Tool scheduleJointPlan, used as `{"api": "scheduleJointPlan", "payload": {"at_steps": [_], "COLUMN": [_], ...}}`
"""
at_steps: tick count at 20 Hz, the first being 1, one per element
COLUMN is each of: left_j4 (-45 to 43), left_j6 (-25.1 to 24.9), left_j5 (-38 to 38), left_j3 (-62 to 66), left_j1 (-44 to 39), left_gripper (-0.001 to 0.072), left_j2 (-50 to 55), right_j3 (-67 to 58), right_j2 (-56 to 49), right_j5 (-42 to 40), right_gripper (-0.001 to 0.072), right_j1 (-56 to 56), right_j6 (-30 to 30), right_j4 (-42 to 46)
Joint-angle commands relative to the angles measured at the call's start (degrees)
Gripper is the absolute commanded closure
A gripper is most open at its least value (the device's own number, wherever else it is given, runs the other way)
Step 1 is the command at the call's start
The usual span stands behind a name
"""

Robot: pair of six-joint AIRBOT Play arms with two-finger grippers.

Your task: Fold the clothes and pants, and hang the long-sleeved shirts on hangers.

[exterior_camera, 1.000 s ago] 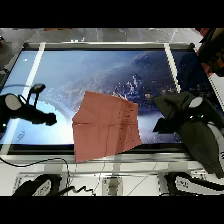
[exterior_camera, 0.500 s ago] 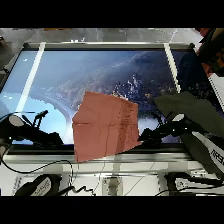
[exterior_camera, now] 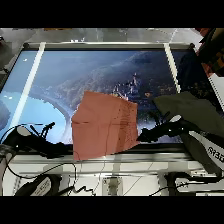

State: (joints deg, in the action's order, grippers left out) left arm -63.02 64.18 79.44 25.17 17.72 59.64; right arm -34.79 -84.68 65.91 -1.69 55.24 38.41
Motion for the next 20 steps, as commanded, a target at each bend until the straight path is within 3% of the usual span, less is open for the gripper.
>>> {"api": "scheduleJointPlan", "payload": {"at_steps": [1, 9, 18, 20], "left_j4": [3.1, 2.9, 5.6, 7.8], "left_j6": [-1.7, -2.0, -2.2, -4.2], "left_j5": [-1.5, -5.8, -10.9, -11.3], "left_j3": [-1.5, -2.1, -1.2, -1.2], "left_j1": [-0.2, -2.7, -8.9, -10.3], "left_gripper": [0.0267, 0.0269, 0.0271, 0.0272], "left_j2": [0.0, 2.0, 8.6, 10.6], "right_j3": [0.0, 0.0, -0.1, -0.1], "right_j2": [-0.1, -0.1, -0.1, 0.1], "right_j5": [-0.2, -3.9, -2.5, -2.6], "right_gripper": [0.0691, 0.0692, 0.0692, 0.0691], "right_j1": [0.1, 0.1, 0.1, 0.1], "right_j6": [-2.4, -2.4, -2.4, -2.5], "right_j4": [-2.0, -8.7, -8.8, -9.0]}}
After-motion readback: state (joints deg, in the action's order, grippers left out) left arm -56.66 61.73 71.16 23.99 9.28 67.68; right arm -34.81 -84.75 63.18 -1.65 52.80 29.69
